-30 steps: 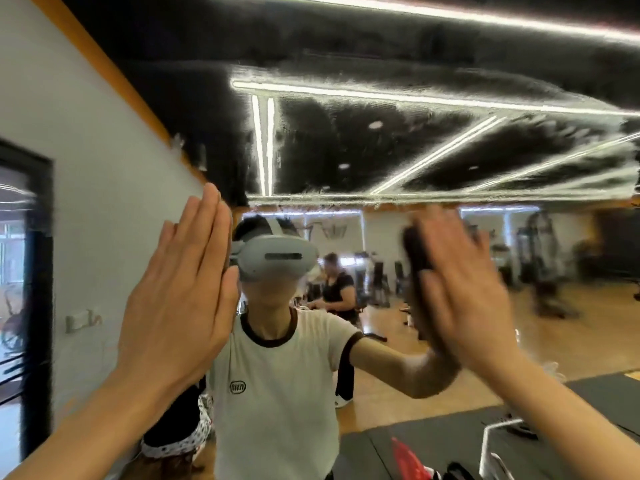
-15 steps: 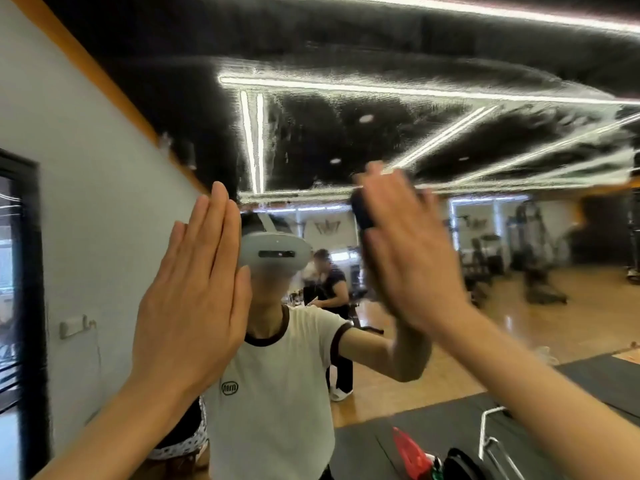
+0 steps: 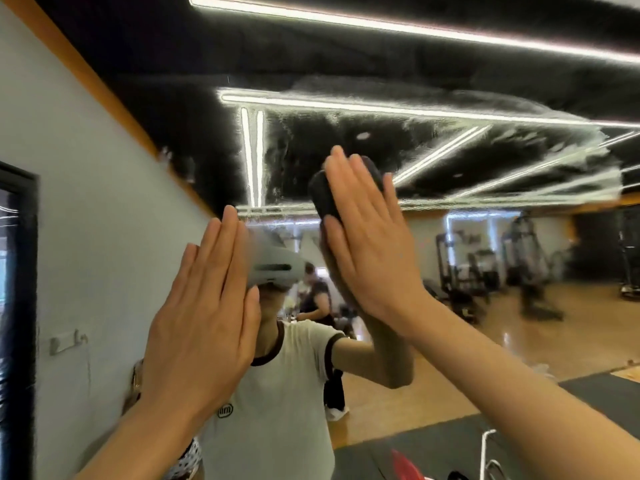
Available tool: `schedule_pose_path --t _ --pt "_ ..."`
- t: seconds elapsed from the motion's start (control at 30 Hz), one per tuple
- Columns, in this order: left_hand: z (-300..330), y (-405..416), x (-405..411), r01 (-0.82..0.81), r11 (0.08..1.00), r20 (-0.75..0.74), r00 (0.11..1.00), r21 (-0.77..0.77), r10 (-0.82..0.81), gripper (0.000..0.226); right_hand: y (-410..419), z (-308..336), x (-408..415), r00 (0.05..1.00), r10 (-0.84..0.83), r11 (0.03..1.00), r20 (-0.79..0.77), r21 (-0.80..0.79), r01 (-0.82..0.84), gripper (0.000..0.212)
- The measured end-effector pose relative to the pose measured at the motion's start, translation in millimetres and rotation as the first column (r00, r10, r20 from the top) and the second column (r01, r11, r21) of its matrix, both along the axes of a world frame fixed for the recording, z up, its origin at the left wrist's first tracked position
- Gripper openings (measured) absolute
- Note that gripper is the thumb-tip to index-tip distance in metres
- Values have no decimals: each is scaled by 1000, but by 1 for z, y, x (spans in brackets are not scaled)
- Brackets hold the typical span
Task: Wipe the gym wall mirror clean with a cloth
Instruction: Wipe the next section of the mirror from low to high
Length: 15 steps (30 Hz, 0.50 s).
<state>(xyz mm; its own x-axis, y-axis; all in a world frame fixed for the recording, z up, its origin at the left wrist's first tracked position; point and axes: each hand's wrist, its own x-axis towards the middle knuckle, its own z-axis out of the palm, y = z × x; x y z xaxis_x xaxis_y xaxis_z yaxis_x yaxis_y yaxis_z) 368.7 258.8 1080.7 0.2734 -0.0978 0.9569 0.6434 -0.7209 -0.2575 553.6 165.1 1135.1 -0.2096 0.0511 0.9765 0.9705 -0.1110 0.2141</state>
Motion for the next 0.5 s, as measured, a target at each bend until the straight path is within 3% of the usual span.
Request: schedule_pose_path --t 0.17,0.23,0.3,0.43,0.5 --pt "0 2 0 15 1000 -6 1000 6 -15 62 -46 0 86 890 -23 978 -455 176 116 59" --pt "-1 3 0 15 1000 -6 1000 8 -15 62 -37 6 68 865 -23 967 -502 208 146 59" --pt "-1 3 0 21 1000 -2 1000 10 -21 62 -16 15 26 926 -4 974 -377 209 90 55" --pt "-1 2 0 22 1000 3 1000 12 -22 62 17 23 -35 1000 -5 1000 5 31 5 54" --pt "-1 1 -1 11 1000 -3 1000 9 -11 62 4 23 -12 999 -18 1000 42 -24 19 54"
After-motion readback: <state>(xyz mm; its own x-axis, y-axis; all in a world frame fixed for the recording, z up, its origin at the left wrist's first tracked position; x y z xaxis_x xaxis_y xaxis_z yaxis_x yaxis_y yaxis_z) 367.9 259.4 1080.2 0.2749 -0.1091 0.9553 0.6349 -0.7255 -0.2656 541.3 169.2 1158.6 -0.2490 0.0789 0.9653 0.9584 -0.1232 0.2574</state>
